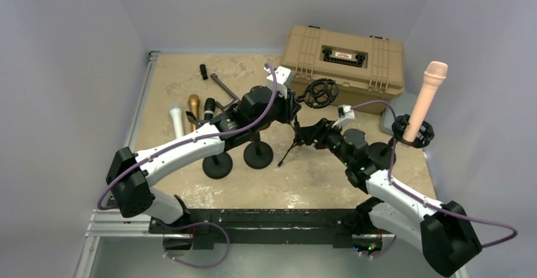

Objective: Remove the microphone from the stand

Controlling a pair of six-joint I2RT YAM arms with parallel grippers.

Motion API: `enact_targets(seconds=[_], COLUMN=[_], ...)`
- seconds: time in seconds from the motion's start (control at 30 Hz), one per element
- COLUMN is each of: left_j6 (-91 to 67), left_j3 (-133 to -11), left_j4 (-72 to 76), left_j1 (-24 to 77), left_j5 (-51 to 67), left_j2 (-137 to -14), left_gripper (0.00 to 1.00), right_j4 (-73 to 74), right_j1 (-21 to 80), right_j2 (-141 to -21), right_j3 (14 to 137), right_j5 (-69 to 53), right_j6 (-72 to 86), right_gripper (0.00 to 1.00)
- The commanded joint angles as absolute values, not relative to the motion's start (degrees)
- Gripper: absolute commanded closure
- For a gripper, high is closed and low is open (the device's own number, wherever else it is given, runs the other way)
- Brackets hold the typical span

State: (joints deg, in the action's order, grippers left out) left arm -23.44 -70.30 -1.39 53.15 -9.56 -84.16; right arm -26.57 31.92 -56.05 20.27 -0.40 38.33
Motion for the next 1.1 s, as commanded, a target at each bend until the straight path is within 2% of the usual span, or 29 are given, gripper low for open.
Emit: enact_targets(seconds=[0.0,0.07,0.17,0.23,0.27,0.47,0.6,0.7,0.77,0.8,0.9,1.07], left_j6=[-26.36,-26.28,-26.19,-26.10,-26.10,-25.82,-25.75,-25.82,-25.88,-25.92,-25.90,-26.24], left_j3=[-71.91,-72.22,-72.57,-72.68,-72.75,-73.20,-73.21,-73.21,-73.22,-73.22,-73.26,-73.12], left_j4=[-4.74,-4.88,-5.09,-5.18,-5.26,-5.67,-5.52,-5.50,-5.54,-5.54,-5.47,-5.04], left_j1=[54.04,53.97,53.97,54.07,54.08,54.05,54.05,54.14,54.14,54.16,54.48,54.83], left_j5=[-7.39,-7.10,-7.18,-7.14,-7.14,-7.01,-6.84,-6.81,-6.77,-6.84,-7.05,-7.70], left_j2=[-84.36,-84.58,-84.83,-84.91,-84.97,-85.17,-85.36,-85.43,-85.43,-85.43,-85.50,-85.86], left_gripper=[1.00,1.00,1.00,1.00,1.00,1.00,1.00,1.00,1.00,1.00,1.00,1.00], right_j4=[-32.84,-33.27,-33.39,-35.10,-36.06,-43.87,-46.64,-47.18,-45.32,-41.97,-28.51,-10.50], right_j1=[24.12,22.33,21.30,20.37,20.01,19.66,19.49,19.48,19.43,19.56,21.22,31.13], right_j2=[-53.13,-54.33,-57.03,-59.01,-60.03,-63.76,-66.17,-67.93,-68.27,-67.53,-62.85,-56.33], right_j3=[16.94,18.45,20.75,21.02,21.01,19.38,19.34,20.14,21.31,22.27,24.92,31.08], right_j5=[-16.81,-21.36,-25.07,-27.16,-28.14,-31.79,-32.51,-32.30,-31.73,-29.48,-20.61,6.55], right_j6=[47.62,49.13,52.29,54.33,55.26,58.93,59.61,58.80,56.73,54.77,47.35,35.28], right_gripper=[0.36,0.33,0.35,0.47,0.49,0.51,0.59,0.71,0.90,1.00,1.00,1.00])
